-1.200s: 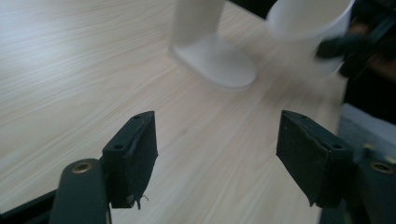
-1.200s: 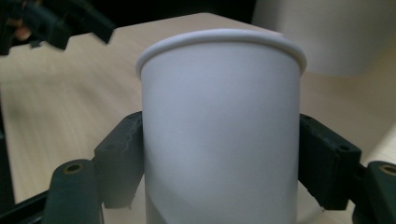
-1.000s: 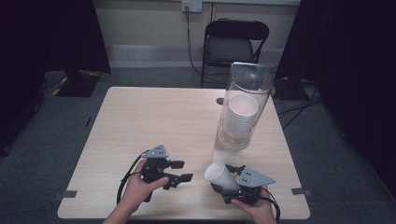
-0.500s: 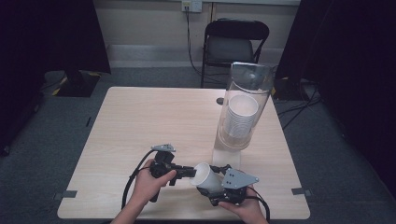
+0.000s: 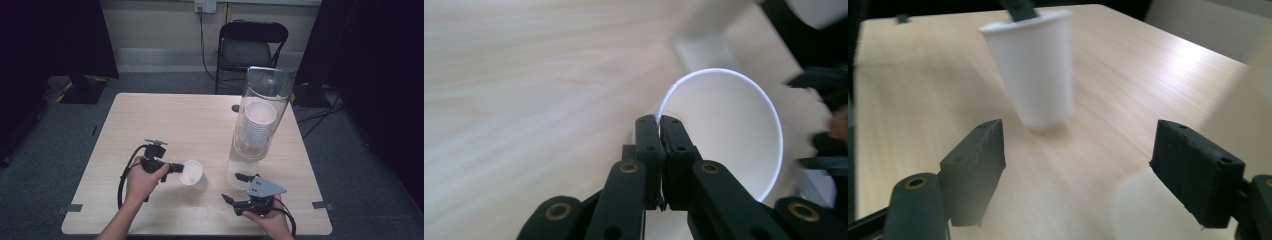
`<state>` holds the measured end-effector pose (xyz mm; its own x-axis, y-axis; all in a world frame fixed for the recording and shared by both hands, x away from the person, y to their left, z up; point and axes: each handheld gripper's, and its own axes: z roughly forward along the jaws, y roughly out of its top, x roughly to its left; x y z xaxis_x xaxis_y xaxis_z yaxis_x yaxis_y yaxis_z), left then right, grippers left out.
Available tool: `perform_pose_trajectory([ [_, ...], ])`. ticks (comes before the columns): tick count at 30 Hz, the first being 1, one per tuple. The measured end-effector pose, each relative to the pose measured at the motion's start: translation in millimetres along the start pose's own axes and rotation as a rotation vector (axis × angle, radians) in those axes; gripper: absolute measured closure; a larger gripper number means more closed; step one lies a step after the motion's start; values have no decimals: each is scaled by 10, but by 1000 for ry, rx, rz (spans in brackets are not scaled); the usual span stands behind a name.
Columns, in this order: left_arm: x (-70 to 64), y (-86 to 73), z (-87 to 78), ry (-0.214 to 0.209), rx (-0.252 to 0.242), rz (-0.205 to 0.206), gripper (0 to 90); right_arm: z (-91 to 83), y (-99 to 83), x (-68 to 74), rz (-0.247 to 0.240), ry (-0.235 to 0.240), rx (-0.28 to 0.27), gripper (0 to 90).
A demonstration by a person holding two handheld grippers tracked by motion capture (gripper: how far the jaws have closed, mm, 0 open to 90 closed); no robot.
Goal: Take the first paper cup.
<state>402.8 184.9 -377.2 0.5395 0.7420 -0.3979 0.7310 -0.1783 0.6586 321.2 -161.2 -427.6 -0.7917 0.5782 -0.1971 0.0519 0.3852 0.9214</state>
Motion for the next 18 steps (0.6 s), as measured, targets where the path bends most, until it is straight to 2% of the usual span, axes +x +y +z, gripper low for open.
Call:
perform_pose_trajectory([
  [3,147,69,-89,89,-13,-39,876,-81,-54,-129,71,-73,0,208],
  [6,260,94,-121,154,-40,-79,869,-138,-102,-230,121,-136,0,209],
  [8,334,77,-125,162,-49,-111,837,-175,-113,-279,128,-190,-8,204],
  [10,394,50,-125,181,-57,-124,842,-209,-115,-323,143,-211,-14,207],
  [12,442,16,-122,172,-73,-141,800,-231,-121,-357,151,-227,-11,202],
  [13,450,-4,-128,180,-100,-139,737,-240,-124,-367,153,-240,-5,200],
  [14,450,-4,-128,180,-100,-139,680,-249,-124,-375,154,-255,-3,191],
  [16,472,-51,-175,129,-151,-138,623,-256,-117,-395,158,-255,-9,193],
  [18,464,-71,-209,112,-169,-133,577,-252,-106,-411,159,-253,-17,196],
])
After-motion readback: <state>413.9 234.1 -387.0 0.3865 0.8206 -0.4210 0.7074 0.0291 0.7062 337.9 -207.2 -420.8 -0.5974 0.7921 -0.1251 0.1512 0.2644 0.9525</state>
